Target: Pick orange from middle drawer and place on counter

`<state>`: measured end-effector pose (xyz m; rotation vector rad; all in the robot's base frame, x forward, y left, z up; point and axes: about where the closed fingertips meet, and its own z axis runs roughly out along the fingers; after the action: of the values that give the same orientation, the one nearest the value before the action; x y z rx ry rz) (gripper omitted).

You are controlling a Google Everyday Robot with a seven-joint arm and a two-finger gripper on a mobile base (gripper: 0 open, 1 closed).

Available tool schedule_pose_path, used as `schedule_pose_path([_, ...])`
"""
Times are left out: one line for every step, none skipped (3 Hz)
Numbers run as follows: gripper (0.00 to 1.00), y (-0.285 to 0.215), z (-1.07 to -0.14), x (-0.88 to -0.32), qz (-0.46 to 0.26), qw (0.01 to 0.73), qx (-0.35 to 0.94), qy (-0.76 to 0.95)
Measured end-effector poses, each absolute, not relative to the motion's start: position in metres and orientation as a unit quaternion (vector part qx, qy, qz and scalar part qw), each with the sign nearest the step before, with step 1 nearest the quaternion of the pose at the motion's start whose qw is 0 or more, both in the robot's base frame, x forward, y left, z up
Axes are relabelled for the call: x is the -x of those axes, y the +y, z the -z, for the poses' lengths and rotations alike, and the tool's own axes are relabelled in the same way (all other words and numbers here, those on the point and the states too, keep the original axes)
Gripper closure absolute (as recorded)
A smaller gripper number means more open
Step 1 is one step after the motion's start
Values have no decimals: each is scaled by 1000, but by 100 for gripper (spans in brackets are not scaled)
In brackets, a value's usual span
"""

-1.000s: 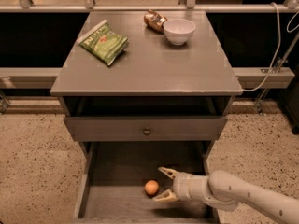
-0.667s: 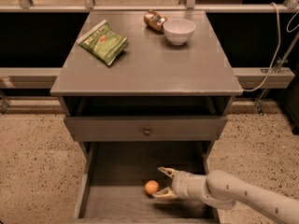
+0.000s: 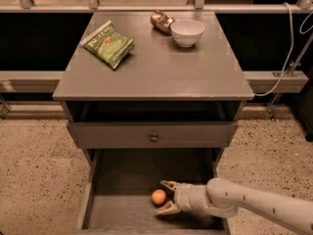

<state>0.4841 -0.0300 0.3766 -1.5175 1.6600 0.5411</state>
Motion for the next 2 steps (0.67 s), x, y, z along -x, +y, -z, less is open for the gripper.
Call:
schedule_pose_path([29,-19,-369,-482,-222,391,608,654])
schedule_pose_path([49,-3,-373,-481,-232,395,615,641])
